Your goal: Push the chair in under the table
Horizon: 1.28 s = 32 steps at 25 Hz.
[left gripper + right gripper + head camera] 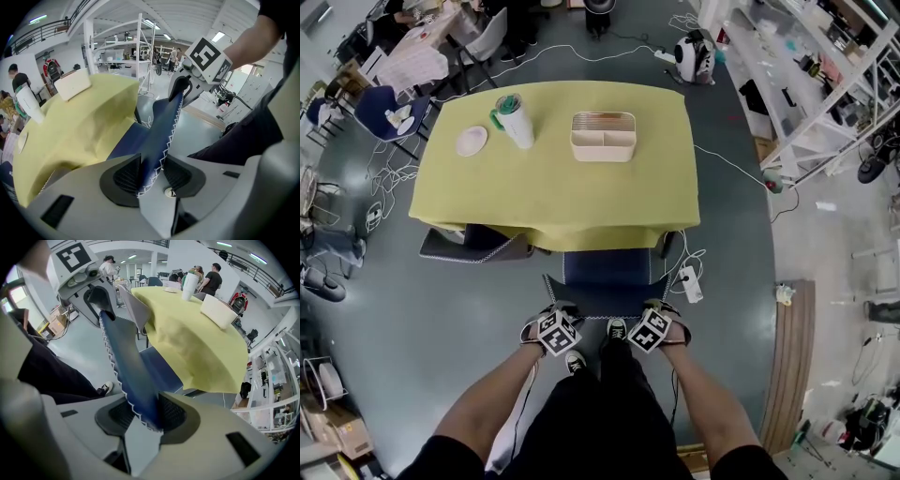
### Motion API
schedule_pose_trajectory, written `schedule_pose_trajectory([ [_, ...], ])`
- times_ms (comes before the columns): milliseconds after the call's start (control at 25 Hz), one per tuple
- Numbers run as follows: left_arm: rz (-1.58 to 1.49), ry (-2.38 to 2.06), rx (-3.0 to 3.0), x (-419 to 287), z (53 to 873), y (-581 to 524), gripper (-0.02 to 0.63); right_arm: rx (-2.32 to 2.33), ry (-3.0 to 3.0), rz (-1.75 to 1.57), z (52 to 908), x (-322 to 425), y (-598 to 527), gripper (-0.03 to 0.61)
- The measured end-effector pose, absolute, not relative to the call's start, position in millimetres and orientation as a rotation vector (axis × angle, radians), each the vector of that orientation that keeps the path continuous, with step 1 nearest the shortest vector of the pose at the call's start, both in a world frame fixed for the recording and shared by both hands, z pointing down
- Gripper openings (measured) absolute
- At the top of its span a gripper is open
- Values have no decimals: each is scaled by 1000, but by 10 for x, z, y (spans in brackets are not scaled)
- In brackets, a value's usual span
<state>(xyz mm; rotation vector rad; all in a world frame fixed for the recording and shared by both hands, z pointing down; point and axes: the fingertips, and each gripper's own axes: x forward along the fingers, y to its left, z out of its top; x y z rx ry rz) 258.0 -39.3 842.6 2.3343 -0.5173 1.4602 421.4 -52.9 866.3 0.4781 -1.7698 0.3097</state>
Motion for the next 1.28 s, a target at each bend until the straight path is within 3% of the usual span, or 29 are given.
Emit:
schedule_pose_trajectory([
  [1280, 1464, -561, 2350, 2662, 8391, -1656, 152, 478, -1773, 308, 8632, 4290, -1779, 147],
])
